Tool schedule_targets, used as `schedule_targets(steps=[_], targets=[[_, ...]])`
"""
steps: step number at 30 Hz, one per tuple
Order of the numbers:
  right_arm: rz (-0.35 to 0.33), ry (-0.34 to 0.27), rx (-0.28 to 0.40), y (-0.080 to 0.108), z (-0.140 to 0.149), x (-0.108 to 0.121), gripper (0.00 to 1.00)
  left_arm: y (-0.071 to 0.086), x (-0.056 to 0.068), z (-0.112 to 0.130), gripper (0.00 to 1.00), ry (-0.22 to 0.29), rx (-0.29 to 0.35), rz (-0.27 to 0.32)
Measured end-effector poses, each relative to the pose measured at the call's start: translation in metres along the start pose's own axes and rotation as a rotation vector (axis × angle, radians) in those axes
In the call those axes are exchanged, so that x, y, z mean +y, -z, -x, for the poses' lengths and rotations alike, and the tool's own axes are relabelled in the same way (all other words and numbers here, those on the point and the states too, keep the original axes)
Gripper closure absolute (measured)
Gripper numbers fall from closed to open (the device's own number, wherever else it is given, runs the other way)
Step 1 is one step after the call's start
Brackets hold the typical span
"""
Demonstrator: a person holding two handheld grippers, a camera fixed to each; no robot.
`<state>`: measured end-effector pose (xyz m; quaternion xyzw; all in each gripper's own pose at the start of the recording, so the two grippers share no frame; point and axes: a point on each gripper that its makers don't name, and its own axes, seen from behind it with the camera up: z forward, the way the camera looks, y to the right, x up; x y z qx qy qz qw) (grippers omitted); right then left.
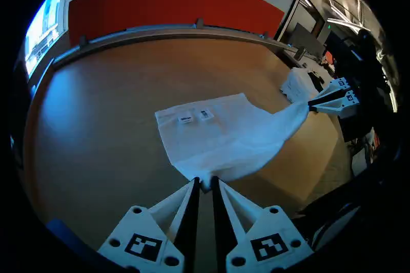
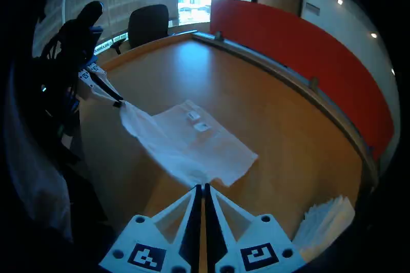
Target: Fold towel
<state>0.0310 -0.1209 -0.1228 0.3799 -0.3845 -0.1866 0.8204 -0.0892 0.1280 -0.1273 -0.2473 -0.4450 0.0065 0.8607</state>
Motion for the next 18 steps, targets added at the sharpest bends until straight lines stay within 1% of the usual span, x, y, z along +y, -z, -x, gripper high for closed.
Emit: schedule_targets(steps=[6, 9, 18], targets=[[0.007, 0.004, 0.0, -0.004, -0.002, 0.005, 0.95, -0.004, -0.004, -0.007, 0.83, -0.01, 0.01, -0.003], [0.011, 0.004, 0.002, -0.008, -0.004, 0.011, 0.95, -0.008, -0.007, -0.014, 0.83, -0.014, 0.017, -0.007], [0.035, 0.003, 0.004, -0.026, -0.01, 0.034, 0.95, -0.028, -0.02, -0.038, 0.83, -0.036, 0.045, -0.02]])
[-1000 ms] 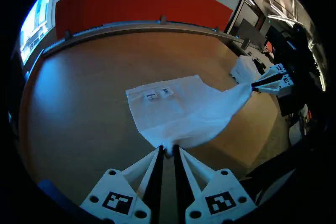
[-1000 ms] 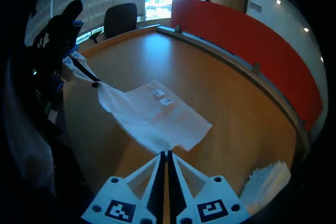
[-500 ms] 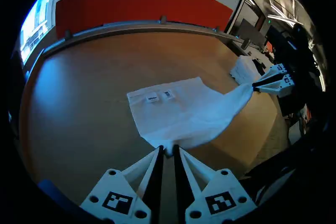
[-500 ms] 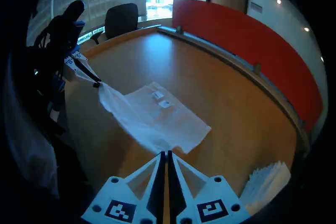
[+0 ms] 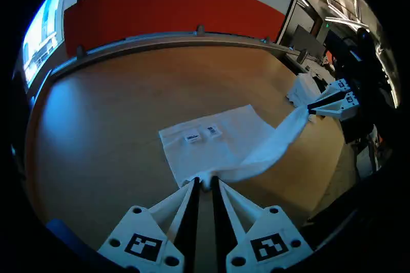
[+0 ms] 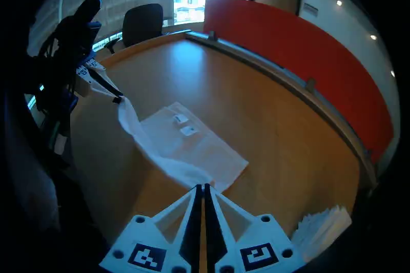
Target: Fold towel
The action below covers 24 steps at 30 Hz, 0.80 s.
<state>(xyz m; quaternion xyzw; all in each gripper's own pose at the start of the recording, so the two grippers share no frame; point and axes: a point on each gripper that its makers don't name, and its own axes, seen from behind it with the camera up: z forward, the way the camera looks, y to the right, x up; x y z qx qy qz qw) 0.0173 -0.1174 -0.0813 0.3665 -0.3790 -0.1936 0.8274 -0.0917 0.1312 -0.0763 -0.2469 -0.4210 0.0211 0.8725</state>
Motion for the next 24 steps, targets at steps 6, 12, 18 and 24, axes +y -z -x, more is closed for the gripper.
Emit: schedule_targets(steps=[6, 12, 18, 24], targets=[[0.015, -0.017, 0.011, -0.013, -0.006, 0.017, 0.95, -0.017, -0.014, -0.016, 0.83, -0.011, 0.018, -0.014], [0.024, -0.024, 0.011, -0.028, -0.008, 0.031, 0.95, -0.036, -0.028, -0.029, 0.83, -0.017, 0.025, -0.027], [0.025, -0.05, -0.006, -0.045, 0.0, 0.042, 0.95, -0.058, -0.037, -0.031, 0.83, -0.017, 0.012, -0.034], [0.025, -0.071, -0.024, -0.057, 0.01, 0.046, 0.95, -0.071, -0.04, -0.024, 0.83, -0.021, -0.006, -0.031]])
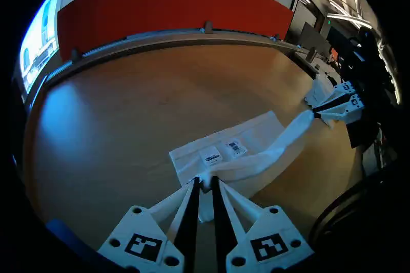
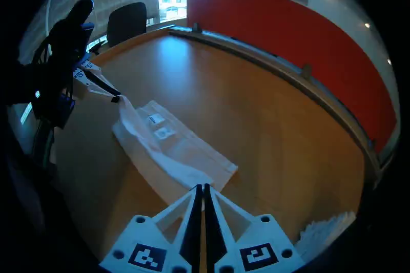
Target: Fold towel
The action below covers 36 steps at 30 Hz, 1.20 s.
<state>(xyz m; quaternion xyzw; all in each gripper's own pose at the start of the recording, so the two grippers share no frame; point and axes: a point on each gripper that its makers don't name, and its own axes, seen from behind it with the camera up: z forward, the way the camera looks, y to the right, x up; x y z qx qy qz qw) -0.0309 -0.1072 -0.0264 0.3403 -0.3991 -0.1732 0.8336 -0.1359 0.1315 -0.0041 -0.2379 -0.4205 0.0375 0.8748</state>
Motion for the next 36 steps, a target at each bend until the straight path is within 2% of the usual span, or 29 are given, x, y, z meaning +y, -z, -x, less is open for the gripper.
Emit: schedule_targets(steps=[12, 18, 27, 36], targets=[[0.001, -0.057, -0.018, -0.033, 0.007, 0.01, 0.95, -0.03, -0.014, 0.001, 0.83, 0.025, -0.001, -0.003], [0.009, -0.09, -0.02, -0.044, 0.01, 0.015, 0.95, -0.043, -0.02, 0.0, 0.83, 0.03, -0.005, -0.007], [0.03, -0.11, -0.016, -0.058, 0.011, 0.019, 0.95, -0.055, -0.025, -0.001, 0.82, 0.009, -0.008, -0.024], [0.063, -0.114, 0.006, -0.063, 0.007, 0.025, 0.9, -0.057, -0.032, -0.005, 0.78, -0.004, 0.0, -0.049]])
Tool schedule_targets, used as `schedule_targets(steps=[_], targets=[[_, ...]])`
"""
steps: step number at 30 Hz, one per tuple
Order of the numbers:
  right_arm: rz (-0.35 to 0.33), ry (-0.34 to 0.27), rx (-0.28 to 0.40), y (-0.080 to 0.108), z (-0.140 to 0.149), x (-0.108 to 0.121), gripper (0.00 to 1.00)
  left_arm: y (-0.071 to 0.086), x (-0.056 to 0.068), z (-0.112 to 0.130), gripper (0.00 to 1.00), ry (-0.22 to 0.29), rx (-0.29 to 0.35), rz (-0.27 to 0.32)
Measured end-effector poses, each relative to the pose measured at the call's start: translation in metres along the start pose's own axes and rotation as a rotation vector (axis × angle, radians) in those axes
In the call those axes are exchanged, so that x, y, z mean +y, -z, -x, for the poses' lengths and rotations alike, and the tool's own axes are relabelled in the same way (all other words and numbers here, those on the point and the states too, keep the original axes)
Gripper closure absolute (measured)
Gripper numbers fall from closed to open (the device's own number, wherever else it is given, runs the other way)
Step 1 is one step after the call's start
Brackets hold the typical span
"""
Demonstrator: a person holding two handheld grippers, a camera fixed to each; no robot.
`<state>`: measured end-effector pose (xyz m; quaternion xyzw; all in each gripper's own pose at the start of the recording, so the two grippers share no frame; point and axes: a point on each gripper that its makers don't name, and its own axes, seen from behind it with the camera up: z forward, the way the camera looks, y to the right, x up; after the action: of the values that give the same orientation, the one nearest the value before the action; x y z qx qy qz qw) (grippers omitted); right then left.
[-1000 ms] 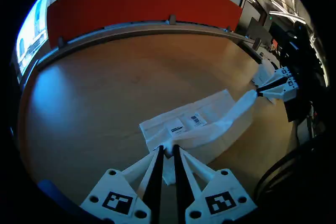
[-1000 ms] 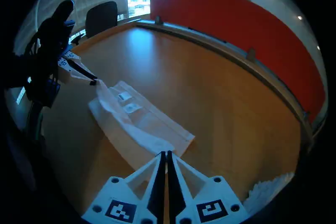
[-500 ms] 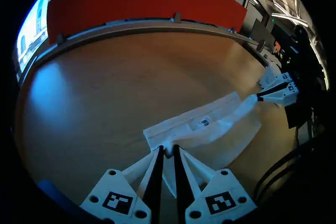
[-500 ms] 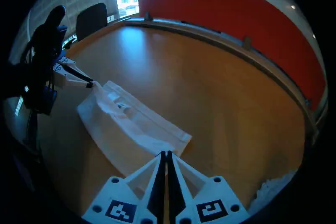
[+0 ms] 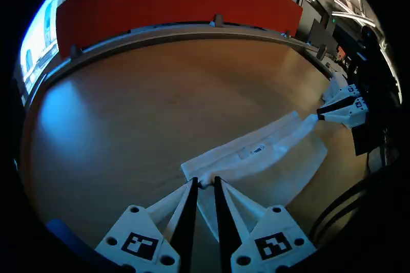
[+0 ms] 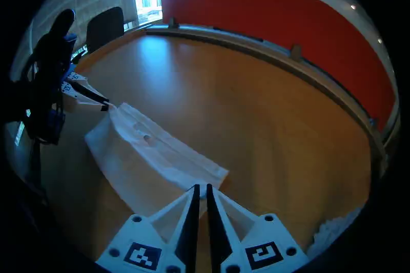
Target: Fold towel
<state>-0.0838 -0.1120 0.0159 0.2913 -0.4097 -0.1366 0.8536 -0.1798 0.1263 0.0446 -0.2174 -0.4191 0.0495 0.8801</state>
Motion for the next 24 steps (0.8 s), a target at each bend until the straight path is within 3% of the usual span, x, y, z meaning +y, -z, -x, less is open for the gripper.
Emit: schedule_targets(steps=[6, 8, 11, 13, 15, 19, 24], targets=[[0.02, -0.002, 0.02, 0.0, -0.006, 0.004, 0.8, 0.001, -0.007, -0.006, 0.76, -0.011, 0.011, -0.026], [0.026, -0.001, 0.026, 0.001, -0.008, 0.006, 0.68, 0.002, -0.009, -0.007, 0.71, -0.015, 0.014, -0.038], [0.036, 0.002, 0.035, 0.002, -0.009, 0.007, 0.43, 0.006, -0.012, -0.009, 0.59, -0.018, 0.021, -0.046], [0.036, 0.005, 0.039, 0.004, -0.01, 0.006, 0.25, 0.009, -0.011, -0.01, 0.47, -0.014, 0.023, -0.042], [0.028, 0.009, 0.041, 0.005, -0.009, 0.004, 0.15, 0.011, -0.01, -0.009, 0.34, -0.007, 0.022, -0.032], [0.021, 0.005, 0.042, 0.006, -0.008, 0.001, 0.09, 0.012, -0.007, -0.007, 0.11, 0.003, 0.021, -0.023], [0.021, 0.007, 0.048, 0.009, -0.007, -0.001, 0.09, 0.016, -0.005, -0.006, 0.08, 0.002, 0.027, -0.02]])
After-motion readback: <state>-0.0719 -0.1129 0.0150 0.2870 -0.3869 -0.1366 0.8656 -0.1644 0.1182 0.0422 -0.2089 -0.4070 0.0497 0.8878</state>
